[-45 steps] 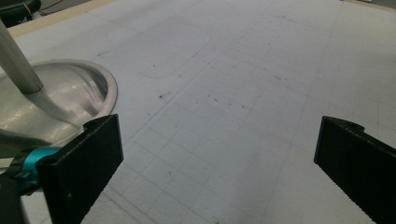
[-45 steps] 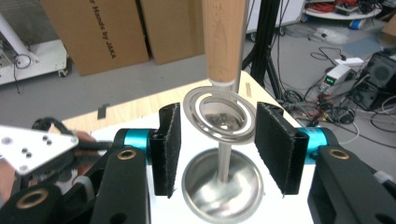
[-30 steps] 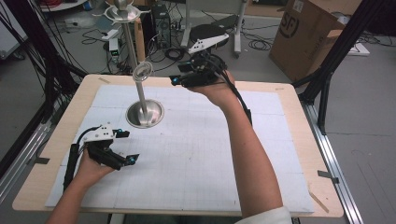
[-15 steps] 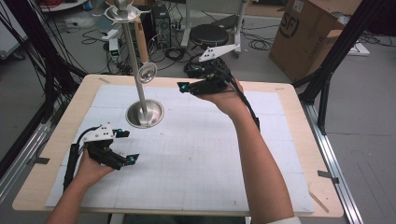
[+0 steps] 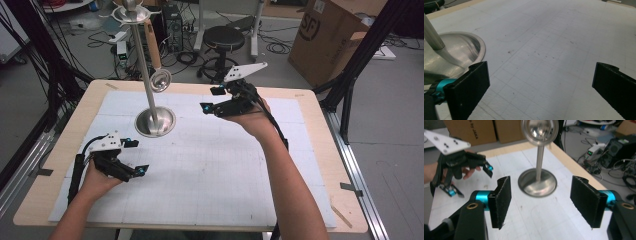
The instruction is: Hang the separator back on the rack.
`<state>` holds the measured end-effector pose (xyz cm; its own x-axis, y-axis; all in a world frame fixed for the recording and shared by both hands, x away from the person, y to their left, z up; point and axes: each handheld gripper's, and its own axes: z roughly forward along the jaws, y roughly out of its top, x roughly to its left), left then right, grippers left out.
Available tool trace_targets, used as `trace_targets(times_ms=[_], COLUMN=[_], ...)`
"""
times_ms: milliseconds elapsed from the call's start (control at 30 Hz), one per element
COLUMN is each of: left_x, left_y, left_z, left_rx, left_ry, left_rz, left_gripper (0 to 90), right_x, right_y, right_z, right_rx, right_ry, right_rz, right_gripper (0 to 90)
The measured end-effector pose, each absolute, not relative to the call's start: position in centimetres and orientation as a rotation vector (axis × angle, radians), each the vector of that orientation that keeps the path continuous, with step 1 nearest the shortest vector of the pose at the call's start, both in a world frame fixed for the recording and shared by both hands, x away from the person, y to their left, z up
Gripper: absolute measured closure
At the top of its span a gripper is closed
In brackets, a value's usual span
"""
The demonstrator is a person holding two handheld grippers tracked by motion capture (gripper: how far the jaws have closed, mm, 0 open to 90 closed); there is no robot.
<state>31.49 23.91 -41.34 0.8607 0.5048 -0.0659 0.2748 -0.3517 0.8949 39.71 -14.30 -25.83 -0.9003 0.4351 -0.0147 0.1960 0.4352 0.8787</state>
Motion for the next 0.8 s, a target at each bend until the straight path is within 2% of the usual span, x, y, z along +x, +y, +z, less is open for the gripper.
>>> trace_targets(times_ms=[800], left_x=[31.5], left_y=[23.8], left_z=[-41.5], left_rx=[1.964], left_ry=[0.556], left_rz=[0.272], left_gripper=[1.8], right_x=[36.0], right_y=[-20.4], right_z=[-31.8], right_rx=[0.682], right_ry=[2.416], right_rz=[1.495], right_gripper=[26.5])
